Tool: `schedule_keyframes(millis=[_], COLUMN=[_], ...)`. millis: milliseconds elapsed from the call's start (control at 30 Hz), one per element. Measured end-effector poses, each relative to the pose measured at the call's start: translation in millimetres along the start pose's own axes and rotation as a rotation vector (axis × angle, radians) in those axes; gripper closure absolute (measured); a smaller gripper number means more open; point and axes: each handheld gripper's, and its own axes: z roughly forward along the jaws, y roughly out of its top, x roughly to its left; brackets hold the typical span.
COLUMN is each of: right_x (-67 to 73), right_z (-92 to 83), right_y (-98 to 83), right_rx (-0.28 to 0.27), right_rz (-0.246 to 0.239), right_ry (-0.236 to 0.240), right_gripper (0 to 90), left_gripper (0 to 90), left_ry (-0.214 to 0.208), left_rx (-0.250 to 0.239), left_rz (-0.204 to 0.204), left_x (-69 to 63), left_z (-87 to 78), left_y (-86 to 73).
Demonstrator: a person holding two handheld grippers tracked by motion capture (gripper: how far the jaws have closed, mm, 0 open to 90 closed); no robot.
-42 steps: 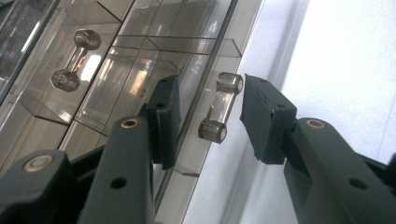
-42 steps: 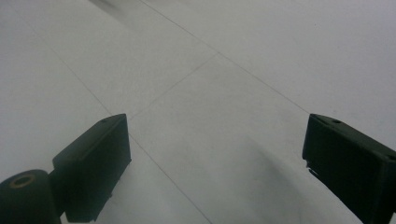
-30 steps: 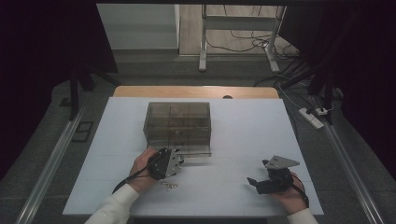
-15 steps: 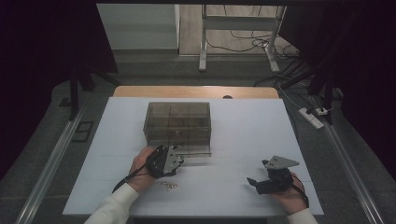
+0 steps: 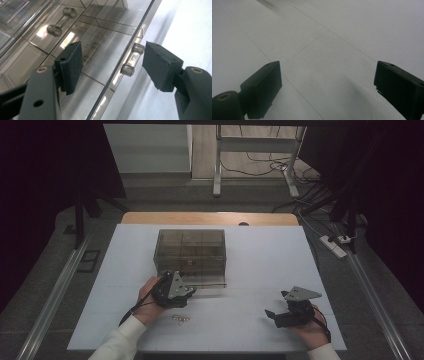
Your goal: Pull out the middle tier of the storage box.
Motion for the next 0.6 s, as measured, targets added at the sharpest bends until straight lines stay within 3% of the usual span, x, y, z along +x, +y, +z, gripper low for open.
schedule_keyframes(millis=[600], right_x=[-0.1], right_z=[0.0], right_y=[0.7], right_rx=[-0.004], right_rz=[0.002], right_ry=[0.000], right_gripper=[7.6], left_gripper=[28.6], left_ry=[-0.046], left_rx=[-0.043], left_rz=[-0.084], left_x=[10.4], left_z=[-13.1], left_y=[-2.5])
